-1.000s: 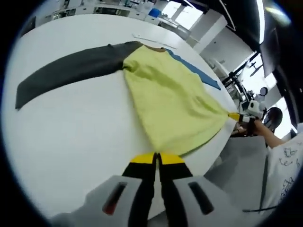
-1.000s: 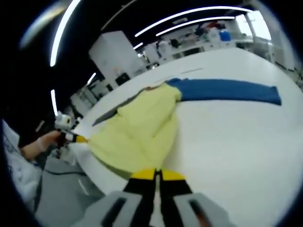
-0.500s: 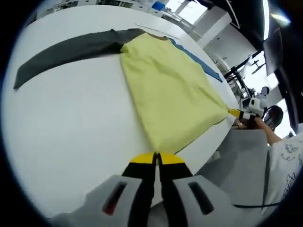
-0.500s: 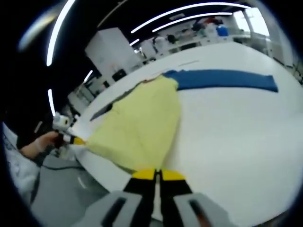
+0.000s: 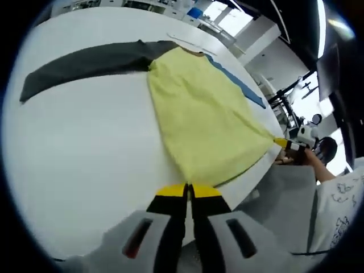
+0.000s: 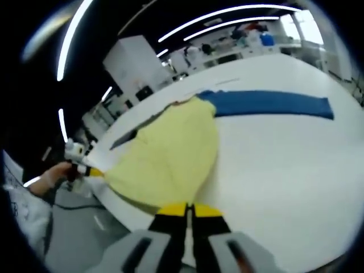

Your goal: Fold the garment on the visible template until the final outline fits inside the template.

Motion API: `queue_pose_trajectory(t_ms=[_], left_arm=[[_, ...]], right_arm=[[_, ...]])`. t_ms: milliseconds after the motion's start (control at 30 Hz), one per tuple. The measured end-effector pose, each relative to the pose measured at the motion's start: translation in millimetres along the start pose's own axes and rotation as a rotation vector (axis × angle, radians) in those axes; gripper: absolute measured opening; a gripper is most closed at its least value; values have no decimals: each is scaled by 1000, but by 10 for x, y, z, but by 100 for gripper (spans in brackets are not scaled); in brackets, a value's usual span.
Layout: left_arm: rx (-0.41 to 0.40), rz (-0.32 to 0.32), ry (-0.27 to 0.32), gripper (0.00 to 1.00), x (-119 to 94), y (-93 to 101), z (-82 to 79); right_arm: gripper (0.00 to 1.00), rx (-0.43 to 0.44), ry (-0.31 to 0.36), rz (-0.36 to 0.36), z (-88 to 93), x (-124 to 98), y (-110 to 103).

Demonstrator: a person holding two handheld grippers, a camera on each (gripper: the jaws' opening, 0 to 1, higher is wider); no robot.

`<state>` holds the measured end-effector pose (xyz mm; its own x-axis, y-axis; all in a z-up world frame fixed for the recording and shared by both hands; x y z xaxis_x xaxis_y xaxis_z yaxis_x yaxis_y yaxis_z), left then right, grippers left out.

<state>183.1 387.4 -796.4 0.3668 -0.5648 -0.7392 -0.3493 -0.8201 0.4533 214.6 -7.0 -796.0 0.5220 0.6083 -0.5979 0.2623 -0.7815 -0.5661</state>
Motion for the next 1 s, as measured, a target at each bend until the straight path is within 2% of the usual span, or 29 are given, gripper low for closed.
queue_pose_trajectory(t_ms=[333,567,867,1000], left_arm=[[0,-20,-34,0,116,-13,118],[-2,-62,7,0,208,-113,86],[2,-68,17,0,203,-200,58],[8,-57,-6,0,143,-190,93]], right_arm=[[0,32,-13,20,81,78,90],[0,44,-1,39,67,187,151],[0,22,-28,55,92,234,192],[0,31,-27,47,83,148,133]])
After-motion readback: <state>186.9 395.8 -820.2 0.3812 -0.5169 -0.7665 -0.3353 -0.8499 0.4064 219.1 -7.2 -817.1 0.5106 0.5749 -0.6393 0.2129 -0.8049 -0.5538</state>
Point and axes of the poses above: the point that each gripper's makers call its tool centre point, and the gripper's own axes: x roughly forward along the fingers, y roughly to its right, z roughly out of its underside, the point moved 3 cm from there along -x, roughly backward along the fingers, and after that the axes turned 9 degrees about x, right-handed, at the moved point
